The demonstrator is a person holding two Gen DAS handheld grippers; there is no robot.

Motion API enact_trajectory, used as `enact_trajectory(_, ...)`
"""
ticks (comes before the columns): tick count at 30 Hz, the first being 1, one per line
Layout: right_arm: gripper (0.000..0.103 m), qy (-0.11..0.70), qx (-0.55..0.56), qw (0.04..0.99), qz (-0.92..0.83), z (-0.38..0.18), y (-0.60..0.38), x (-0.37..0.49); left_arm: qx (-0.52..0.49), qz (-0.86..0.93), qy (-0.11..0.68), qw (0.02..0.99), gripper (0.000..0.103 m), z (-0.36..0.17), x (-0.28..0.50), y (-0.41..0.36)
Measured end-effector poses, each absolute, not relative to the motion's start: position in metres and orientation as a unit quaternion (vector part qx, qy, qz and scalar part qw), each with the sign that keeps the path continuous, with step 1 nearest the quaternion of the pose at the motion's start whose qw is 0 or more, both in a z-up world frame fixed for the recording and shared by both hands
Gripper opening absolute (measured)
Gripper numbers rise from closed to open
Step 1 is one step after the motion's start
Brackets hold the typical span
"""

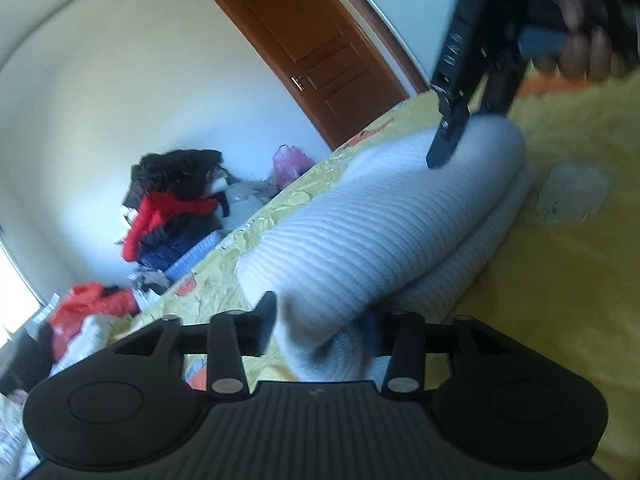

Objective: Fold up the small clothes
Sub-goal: 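Close both grippers on the rolled sweater bundle again, then roll the sweater bundle over once more with both grippers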

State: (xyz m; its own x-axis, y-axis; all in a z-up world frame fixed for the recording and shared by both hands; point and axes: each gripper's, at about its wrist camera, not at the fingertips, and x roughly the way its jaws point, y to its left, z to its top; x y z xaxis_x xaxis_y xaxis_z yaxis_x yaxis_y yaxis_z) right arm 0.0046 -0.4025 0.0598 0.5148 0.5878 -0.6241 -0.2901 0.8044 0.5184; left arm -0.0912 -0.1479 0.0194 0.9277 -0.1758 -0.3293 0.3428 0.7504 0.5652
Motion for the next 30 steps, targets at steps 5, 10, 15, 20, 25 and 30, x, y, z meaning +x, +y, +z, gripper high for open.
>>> enact_trajectory(5, 0.091, 0.379, 0.247, 0.853, 0.261, 0.086, -0.428, 0.004, 0.253, -0.166, 0.121, 0.945, 0.081, 0.058, -0.103, -0.086)
enact_trajectory(10, 0.101, 0.385, 0.277, 0.853, 0.217, 0.074, -0.448, 0.044, -0.103, -0.18, 0.289, 0.935, 0.08, 0.074, -0.008, -0.003)
enact_trajectory(15, 0.096, 0.451, 0.307, 0.817, 0.189, 0.034, -0.443, 0.09, -0.332, -0.192, 0.384, 0.84, 0.079, 0.023, 0.07, 0.014)
enact_trajectory(20, 0.096, 0.456, 0.283, 0.814, 0.219, 0.025, -0.418, 0.102, -0.35, -0.227, 0.419, 0.807, 0.081, 0.01, 0.121, -0.016)
enact_trajectory(25, 0.069, 0.436, 0.255, 0.83, 0.237, 0.025, -0.399, 0.1, -0.339, -0.216, 0.422, 0.812, 0.067, 0.01, 0.127, -0.031)
enact_trajectory(30, 0.043, 0.411, 0.308, 0.823, 0.243, 0.038, -0.407, 0.09, -0.316, -0.208, 0.405, 0.832, 0.047, 0.037, 0.108, -0.023)
